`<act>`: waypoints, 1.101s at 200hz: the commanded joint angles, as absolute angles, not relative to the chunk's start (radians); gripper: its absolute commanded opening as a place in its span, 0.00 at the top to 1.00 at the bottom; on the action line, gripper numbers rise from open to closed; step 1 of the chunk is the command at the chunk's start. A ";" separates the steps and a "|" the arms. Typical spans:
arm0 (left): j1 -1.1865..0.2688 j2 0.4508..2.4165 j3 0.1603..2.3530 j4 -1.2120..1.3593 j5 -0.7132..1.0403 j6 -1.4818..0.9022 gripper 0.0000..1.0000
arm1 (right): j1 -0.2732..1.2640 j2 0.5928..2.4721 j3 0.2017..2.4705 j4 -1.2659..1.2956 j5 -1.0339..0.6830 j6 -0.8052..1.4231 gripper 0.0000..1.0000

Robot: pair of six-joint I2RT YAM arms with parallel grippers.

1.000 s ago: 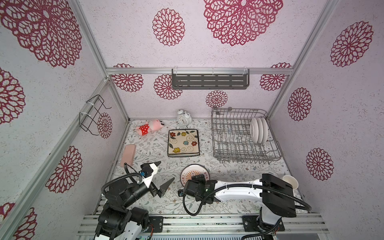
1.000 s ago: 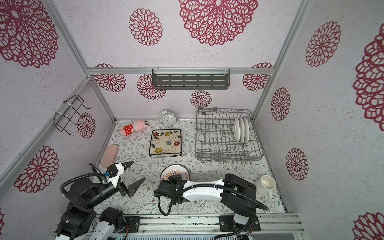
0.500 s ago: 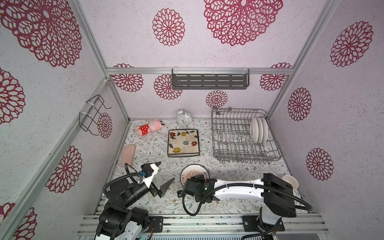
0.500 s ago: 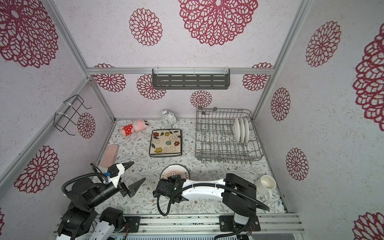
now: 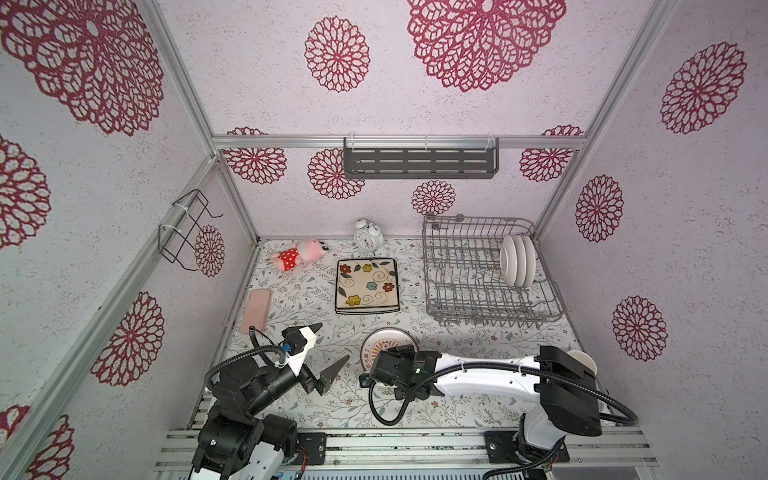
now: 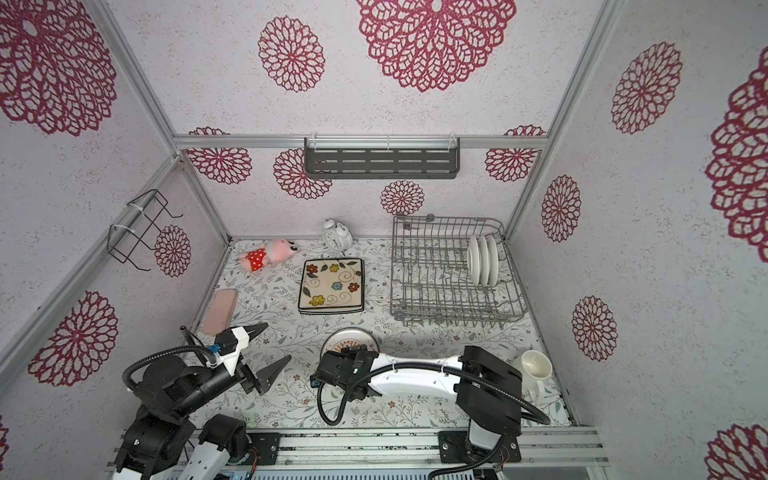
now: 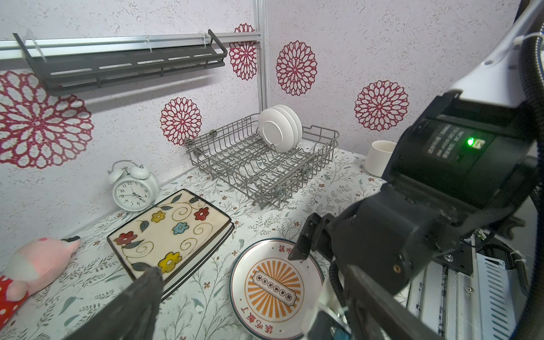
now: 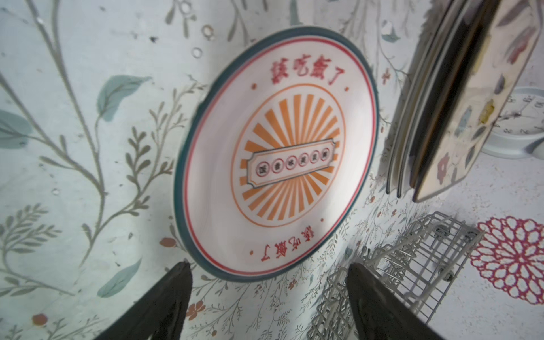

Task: Unload the plates from the dish rack
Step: 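Move the right gripper back over the rack to the white plates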

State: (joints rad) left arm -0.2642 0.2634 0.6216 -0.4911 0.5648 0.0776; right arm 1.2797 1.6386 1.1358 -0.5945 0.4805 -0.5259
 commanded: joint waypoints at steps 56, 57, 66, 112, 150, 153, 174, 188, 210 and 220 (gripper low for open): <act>-0.268 0.397 0.645 -0.395 0.596 0.086 0.03 | 0.652 1.255 1.293 -0.551 0.336 -0.128 0.01; -0.268 0.398 0.646 -0.393 0.596 0.085 0.03 | 0.641 1.254 1.294 -0.551 0.330 -0.123 0.01; -0.268 0.414 0.646 -0.371 0.594 0.082 0.03 | 0.549 1.254 1.306 -0.547 0.273 -0.070 0.02; -0.269 0.511 0.644 -0.225 0.627 0.046 0.03 | 0.205 1.362 1.343 -0.492 0.049 0.083 0.21; -0.268 0.577 0.676 -0.233 0.646 0.047 0.03 | 0.053 1.472 1.359 -0.404 -0.063 0.124 0.39; -0.269 0.577 0.676 -0.231 0.644 0.048 0.03 | 0.048 1.479 1.359 -0.397 -0.063 0.124 0.39; -0.268 0.583 0.669 -0.219 0.634 0.042 0.03 | 0.021 1.528 1.382 -0.366 -0.051 0.104 0.40; -0.270 0.586 0.666 -0.218 0.631 0.041 0.03 | 0.008 1.563 1.405 -0.364 -0.044 0.092 0.42; -0.269 0.597 0.663 -0.219 0.629 0.040 0.03 | 0.002 1.614 1.431 -0.363 -0.021 0.066 0.42; -0.269 0.602 0.664 -0.221 0.629 0.040 0.03 | -0.001 1.634 1.437 -0.362 -0.008 0.058 0.43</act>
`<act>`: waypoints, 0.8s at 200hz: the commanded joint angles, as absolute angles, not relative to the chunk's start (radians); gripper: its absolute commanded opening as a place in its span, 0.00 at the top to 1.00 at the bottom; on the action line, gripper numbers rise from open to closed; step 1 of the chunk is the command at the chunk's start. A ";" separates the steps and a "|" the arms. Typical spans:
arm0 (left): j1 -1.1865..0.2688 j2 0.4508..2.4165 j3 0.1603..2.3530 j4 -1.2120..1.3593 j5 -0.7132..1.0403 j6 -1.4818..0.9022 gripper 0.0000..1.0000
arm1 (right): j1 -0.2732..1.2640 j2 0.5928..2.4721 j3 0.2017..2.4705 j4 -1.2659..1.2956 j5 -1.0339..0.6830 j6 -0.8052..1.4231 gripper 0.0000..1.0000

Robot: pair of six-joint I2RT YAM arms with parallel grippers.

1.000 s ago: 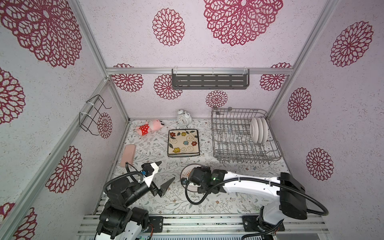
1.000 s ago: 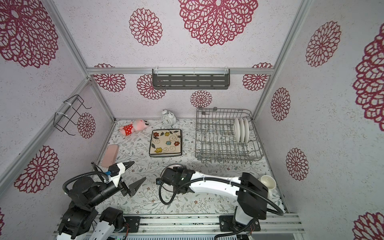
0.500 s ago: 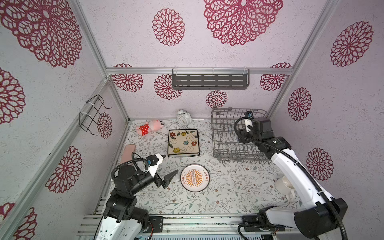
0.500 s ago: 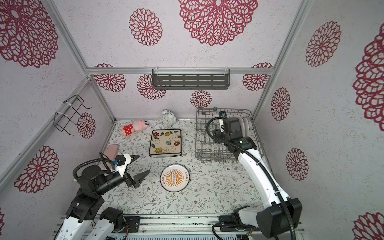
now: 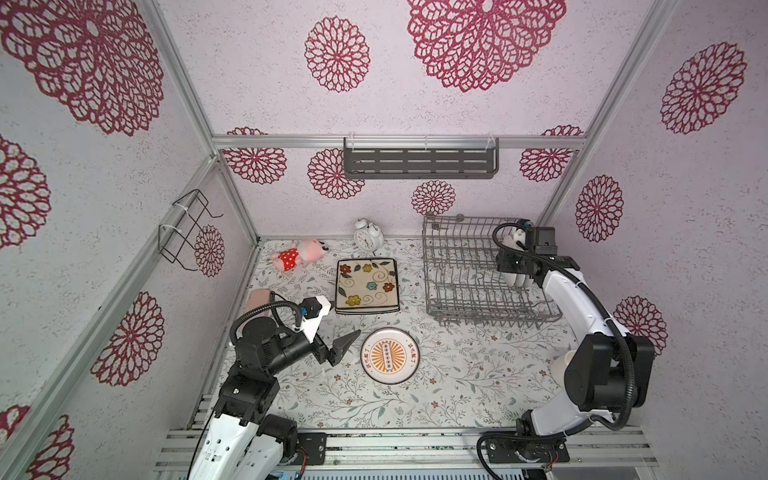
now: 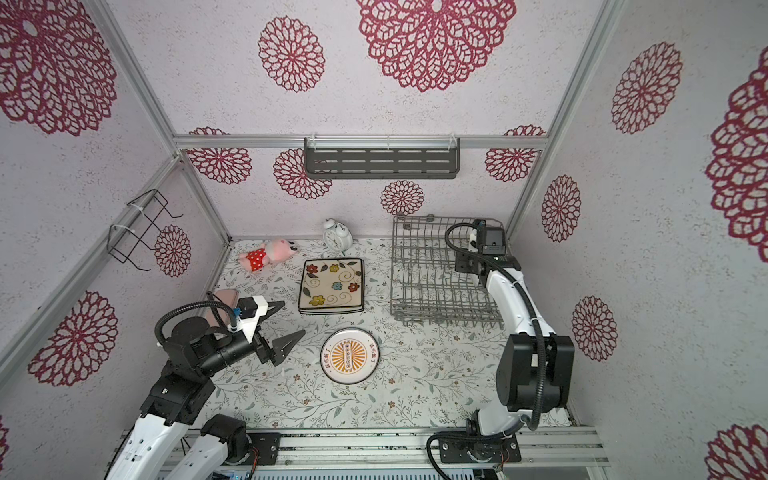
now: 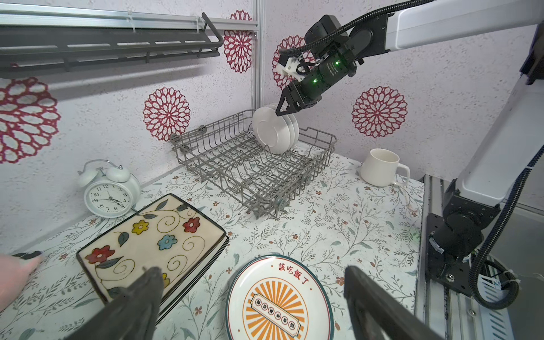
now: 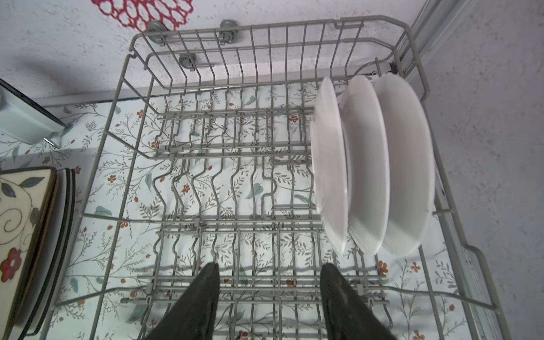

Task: Unload the plates from the dish rack
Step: 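Move the right gripper back over the rack to the white plates, then lower the right gripper and grasp the nearest white plate's rim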

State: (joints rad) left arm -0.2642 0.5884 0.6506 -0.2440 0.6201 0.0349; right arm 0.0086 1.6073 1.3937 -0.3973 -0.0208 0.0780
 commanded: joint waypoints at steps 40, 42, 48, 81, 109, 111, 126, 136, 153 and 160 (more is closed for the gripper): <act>-0.270 0.607 0.666 -0.236 0.631 0.040 0.03 | -0.019 1.666 1.442 -0.345 0.033 0.024 0.44; -0.269 0.609 0.666 -0.236 0.632 0.040 0.03 | -0.020 1.667 1.442 -0.343 0.034 0.023 0.44; -0.269 0.606 0.666 -0.239 0.635 0.037 0.03 | -0.022 1.670 1.443 -0.340 0.038 0.018 0.44; -0.270 0.598 0.651 -0.237 0.658 0.031 0.03 | -0.031 1.692 1.448 -0.329 0.049 -0.006 0.45; -0.270 0.591 0.644 -0.234 0.657 0.023 0.03 | -0.038 1.722 1.461 -0.337 0.054 -0.027 0.44; -0.270 0.591 0.644 -0.234 0.656 0.023 0.03 | -0.038 1.724 1.462 -0.339 0.055 -0.029 0.44; -0.270 0.592 0.644 -0.237 0.652 0.024 0.03 | -0.038 1.739 1.467 -0.342 0.064 -0.037 0.44; -0.270 0.596 0.644 -0.238 0.651 0.025 0.03 | -0.038 1.748 1.469 -0.342 0.069 -0.044 0.44; -0.270 0.604 0.644 -0.237 0.647 0.026 0.03 | -0.040 1.764 1.475 -0.345 0.084 -0.054 0.44; -0.270 0.608 0.644 -0.236 0.647 0.026 0.03 | -0.040 1.770 1.476 -0.343 0.090 -0.057 0.43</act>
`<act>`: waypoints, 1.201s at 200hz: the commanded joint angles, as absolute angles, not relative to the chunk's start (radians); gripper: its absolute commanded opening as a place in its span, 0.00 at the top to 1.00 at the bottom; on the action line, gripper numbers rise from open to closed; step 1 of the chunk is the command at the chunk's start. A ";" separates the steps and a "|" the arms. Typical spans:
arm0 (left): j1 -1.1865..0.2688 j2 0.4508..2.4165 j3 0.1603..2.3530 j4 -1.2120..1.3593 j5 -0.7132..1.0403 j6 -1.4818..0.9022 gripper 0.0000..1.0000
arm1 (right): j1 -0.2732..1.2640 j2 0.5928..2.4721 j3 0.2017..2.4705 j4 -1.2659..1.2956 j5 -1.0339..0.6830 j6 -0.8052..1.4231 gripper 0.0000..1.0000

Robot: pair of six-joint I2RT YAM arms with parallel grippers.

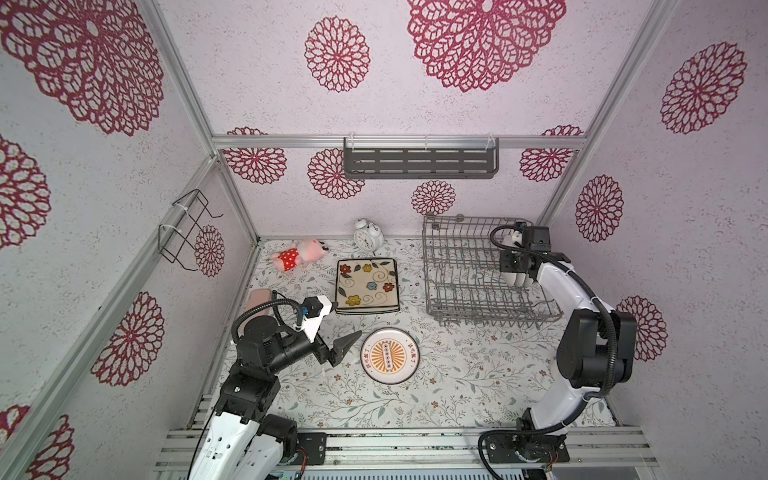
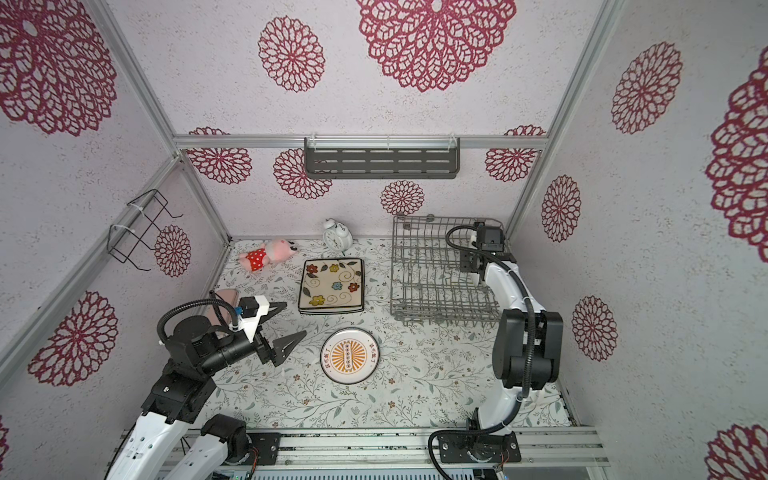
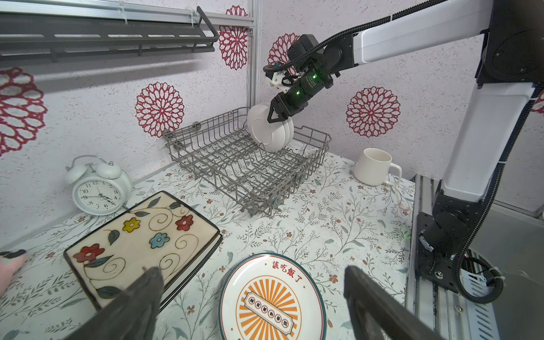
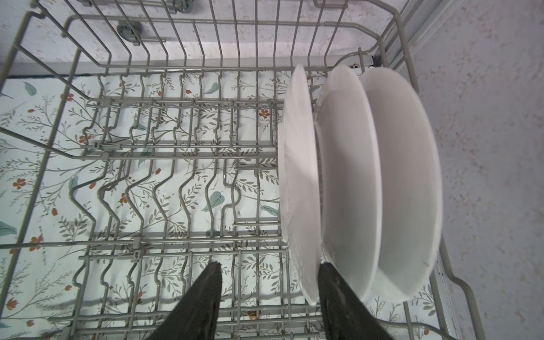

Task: Unload the plates from the dish rack
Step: 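Lower the right gripper and grasp the nearest white plate's rim, then lift the white plate up out of the rack with the right gripper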

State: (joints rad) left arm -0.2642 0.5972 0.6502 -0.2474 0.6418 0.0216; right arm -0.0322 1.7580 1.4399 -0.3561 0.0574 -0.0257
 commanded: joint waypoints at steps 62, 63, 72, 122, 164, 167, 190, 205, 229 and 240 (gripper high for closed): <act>-0.270 0.643 0.652 -0.227 0.644 0.032 0.03 | -0.043 1.825 1.503 -0.341 0.103 -0.079 0.43; -0.270 0.644 0.652 -0.227 0.644 0.032 0.03 | -0.043 1.827 1.503 -0.341 0.103 -0.079 0.43; -0.270 0.647 0.652 -0.225 0.643 0.031 0.03 | -0.043 1.836 1.508 -0.342 0.104 -0.084 0.43; -0.270 0.672 0.656 -0.216 0.641 0.031 0.03 | -0.057 1.882 1.538 -0.345 0.099 -0.100 0.51; -0.269 0.683 0.663 -0.213 0.640 0.027 0.03 | -0.062 1.922 1.560 -0.348 0.097 -0.116 0.58; -0.270 0.683 0.663 -0.213 0.640 0.027 0.03 | -0.063 1.923 1.560 -0.347 0.096 -0.118 0.59; -0.270 0.684 0.664 -0.214 0.637 0.025 0.03 | -0.065 1.930 1.561 -0.339 0.092 -0.124 0.61; -0.270 0.684 0.664 -0.211 0.637 0.024 0.03 | -0.067 1.938 1.572 -0.345 0.089 -0.126 0.62; -0.270 0.690 0.664 -0.207 0.639 0.022 0.03 | -0.067 1.940 1.577 -0.351 0.080 -0.126 0.68; -0.270 0.693 0.664 -0.204 0.640 0.021 0.03 | -0.066 1.937 1.576 -0.353 0.081 -0.127 0.71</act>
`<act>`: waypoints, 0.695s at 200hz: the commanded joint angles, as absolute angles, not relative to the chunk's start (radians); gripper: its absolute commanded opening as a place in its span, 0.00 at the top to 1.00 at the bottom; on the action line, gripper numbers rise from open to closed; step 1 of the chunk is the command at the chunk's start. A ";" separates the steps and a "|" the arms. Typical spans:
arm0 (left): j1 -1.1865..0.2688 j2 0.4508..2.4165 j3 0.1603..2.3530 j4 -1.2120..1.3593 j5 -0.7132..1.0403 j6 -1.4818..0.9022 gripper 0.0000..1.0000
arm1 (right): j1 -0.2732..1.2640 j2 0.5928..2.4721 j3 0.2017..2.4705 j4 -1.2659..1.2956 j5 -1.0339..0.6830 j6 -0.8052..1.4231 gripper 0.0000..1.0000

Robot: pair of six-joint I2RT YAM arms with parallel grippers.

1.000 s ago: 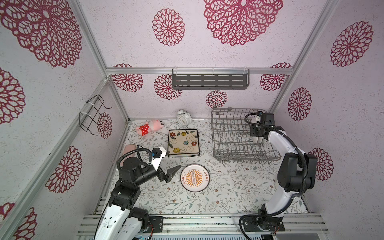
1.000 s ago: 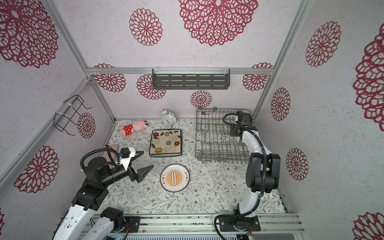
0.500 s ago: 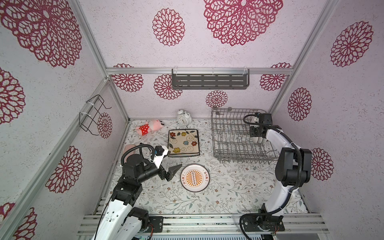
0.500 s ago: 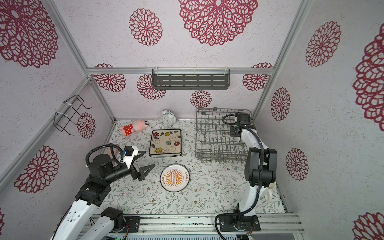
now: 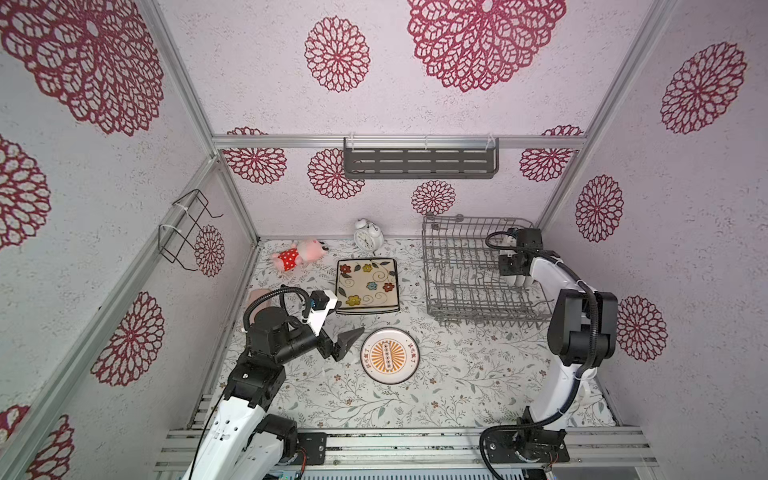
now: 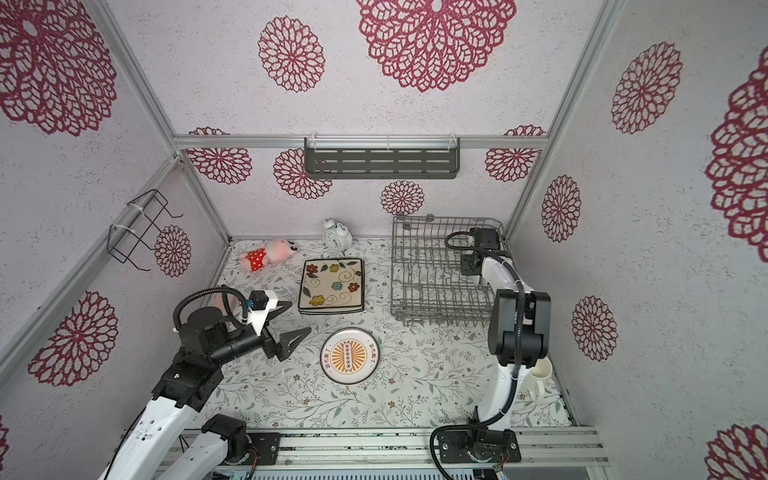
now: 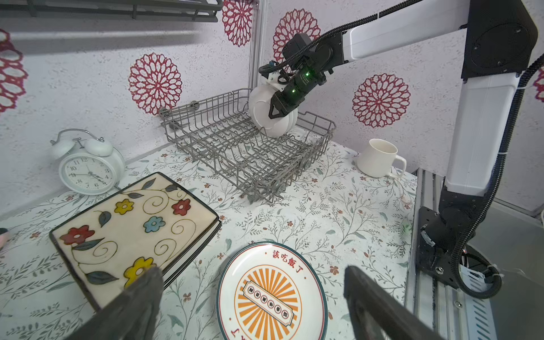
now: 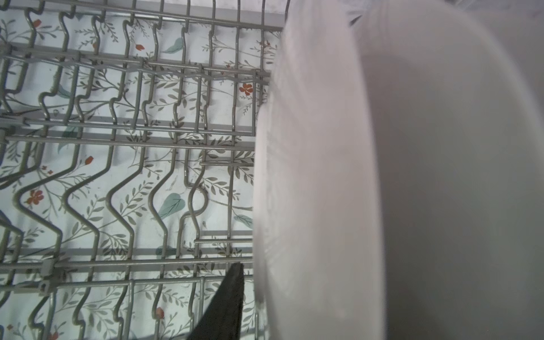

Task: Unload the plates from the dish rack
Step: 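Lift the white plate up out of the rack with the right gripper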

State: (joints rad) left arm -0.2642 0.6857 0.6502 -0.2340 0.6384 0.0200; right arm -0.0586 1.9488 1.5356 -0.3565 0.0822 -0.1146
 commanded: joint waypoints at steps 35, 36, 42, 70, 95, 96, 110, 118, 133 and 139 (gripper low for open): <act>-0.270 0.693 0.664 -0.202 0.643 0.023 0.03 | -0.067 1.927 1.578 -0.353 0.084 -0.134 0.78; -0.270 0.694 0.664 -0.201 0.644 0.023 0.03 | -0.067 1.926 1.578 -0.353 0.084 -0.134 0.78; -0.270 0.693 0.665 -0.202 0.646 0.023 0.03 | -0.067 1.922 1.579 -0.353 0.085 -0.134 0.79; -0.272 0.691 0.666 -0.202 0.652 0.020 0.03 | -0.067 1.899 1.580 -0.358 0.066 -0.134 0.83; -0.271 0.682 0.664 -0.202 0.659 0.015 0.03 | -0.067 1.871 1.583 -0.365 0.055 -0.139 0.84; -0.271 0.682 0.664 -0.202 0.658 0.015 0.03 | -0.067 1.870 1.583 -0.366 0.054 -0.139 0.84; -0.272 0.674 0.664 -0.203 0.660 0.014 0.03 | -0.067 1.850 1.583 -0.367 0.048 -0.143 0.85; -0.271 0.669 0.664 -0.203 0.661 0.012 0.03 | -0.067 1.838 1.584 -0.368 0.046 -0.143 0.85; -0.271 0.662 0.662 -0.202 0.663 0.011 0.03 | -0.067 1.818 1.586 -0.367 0.032 -0.143 0.86; -0.270 0.659 0.662 -0.202 0.663 0.011 0.03 | -0.067 1.813 1.588 -0.368 0.018 -0.143 0.86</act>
